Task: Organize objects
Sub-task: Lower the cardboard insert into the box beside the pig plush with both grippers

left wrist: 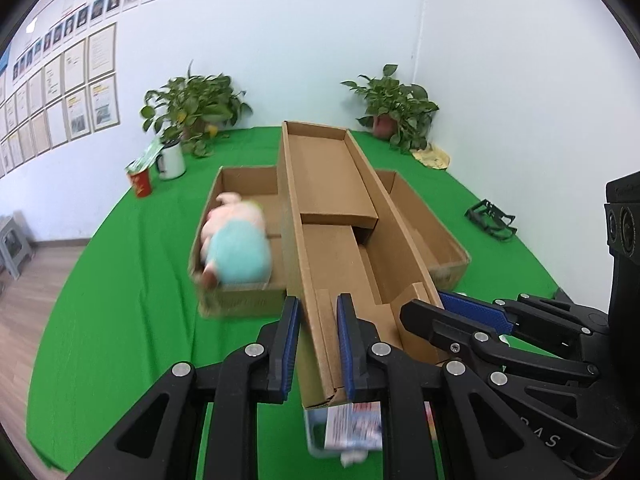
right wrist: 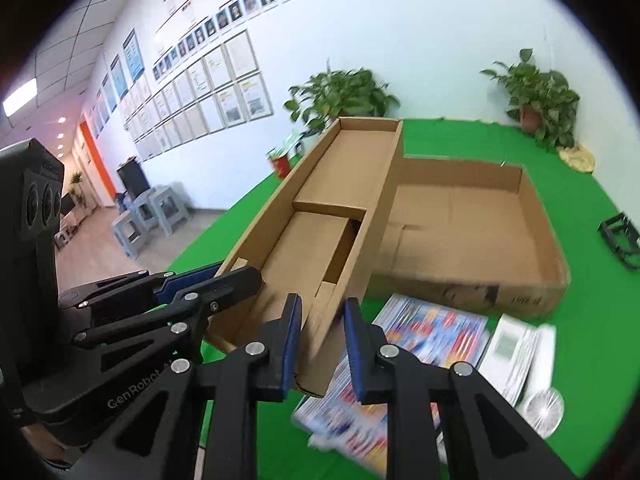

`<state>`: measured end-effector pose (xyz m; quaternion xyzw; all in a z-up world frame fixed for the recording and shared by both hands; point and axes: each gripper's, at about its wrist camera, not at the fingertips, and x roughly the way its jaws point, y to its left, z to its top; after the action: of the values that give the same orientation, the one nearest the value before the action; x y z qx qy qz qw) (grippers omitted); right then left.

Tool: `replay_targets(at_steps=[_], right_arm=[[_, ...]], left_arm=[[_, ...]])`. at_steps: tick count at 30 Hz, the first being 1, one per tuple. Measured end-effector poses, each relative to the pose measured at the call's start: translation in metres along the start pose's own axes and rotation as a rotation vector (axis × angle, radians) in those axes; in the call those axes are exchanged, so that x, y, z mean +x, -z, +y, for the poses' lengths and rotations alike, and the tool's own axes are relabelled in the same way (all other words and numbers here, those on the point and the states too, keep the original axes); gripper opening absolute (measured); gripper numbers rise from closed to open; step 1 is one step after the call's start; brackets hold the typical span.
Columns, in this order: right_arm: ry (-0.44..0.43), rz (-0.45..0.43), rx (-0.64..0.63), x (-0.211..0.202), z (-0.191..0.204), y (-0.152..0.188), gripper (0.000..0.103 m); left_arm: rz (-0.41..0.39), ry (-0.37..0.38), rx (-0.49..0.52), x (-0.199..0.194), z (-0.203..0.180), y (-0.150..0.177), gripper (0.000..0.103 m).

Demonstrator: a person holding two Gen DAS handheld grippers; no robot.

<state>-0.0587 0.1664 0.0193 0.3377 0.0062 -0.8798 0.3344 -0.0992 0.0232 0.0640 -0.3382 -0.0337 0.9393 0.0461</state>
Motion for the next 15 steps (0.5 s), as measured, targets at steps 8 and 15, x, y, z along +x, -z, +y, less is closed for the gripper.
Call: replay_targets(at_steps=[8, 15], right_arm=[[0.049, -0.008, 0.002, 0.036, -0.039, -0.043, 0.02], [0.012, 0.052, 0.008, 0.086, -0.066, -0.068, 0.02]], left_arm=[[0.032, 0.041, -0.006, 0.076, 0.008, -0.061, 0.015], [0.099, 0.024, -0.037, 0.146, 0.033, -0.089, 0.015]])
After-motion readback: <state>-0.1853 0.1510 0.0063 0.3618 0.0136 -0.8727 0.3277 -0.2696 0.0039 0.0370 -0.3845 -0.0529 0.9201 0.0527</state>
